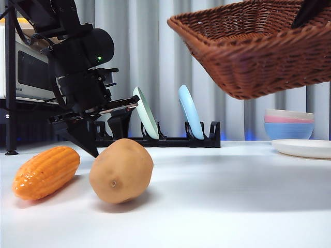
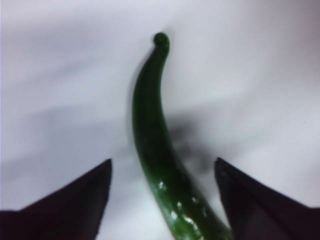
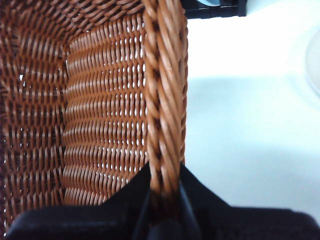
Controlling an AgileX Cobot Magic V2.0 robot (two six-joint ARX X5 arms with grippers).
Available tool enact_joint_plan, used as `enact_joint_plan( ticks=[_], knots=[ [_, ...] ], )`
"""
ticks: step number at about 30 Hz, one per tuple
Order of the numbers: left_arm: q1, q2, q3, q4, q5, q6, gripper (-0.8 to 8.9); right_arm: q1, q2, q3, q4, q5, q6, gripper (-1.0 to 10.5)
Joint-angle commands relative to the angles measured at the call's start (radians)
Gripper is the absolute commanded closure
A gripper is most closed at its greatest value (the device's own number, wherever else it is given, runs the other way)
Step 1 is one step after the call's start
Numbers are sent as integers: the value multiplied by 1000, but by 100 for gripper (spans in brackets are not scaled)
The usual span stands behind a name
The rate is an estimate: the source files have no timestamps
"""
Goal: Pick up the basket,pick up the corn from the table,pick up the potato from the table,pick up the cucumber from the table,put all items into the basket
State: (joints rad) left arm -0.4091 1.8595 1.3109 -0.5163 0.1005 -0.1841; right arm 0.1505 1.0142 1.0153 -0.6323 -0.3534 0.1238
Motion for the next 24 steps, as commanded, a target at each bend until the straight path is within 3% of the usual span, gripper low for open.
enact_joint_plan(
  ticks=[1,13,14,16,24],
  knots=[
    [-4,19,2,16,17,13,539,0,-7,9,17,-6,18,958],
    [-5,64,2,15,31,24,544,0,-7,9,17,-7,18,958],
    [-5,64,2,18,30,27,583,0,-7,9,17,-7,18,958],
    [-5,64,2,18,31,39,803,0,-7,9,17,-7,18,958],
    [-3,-26,81,-21,29,81,821,0,16,9,48,-6,19,959]
  ],
)
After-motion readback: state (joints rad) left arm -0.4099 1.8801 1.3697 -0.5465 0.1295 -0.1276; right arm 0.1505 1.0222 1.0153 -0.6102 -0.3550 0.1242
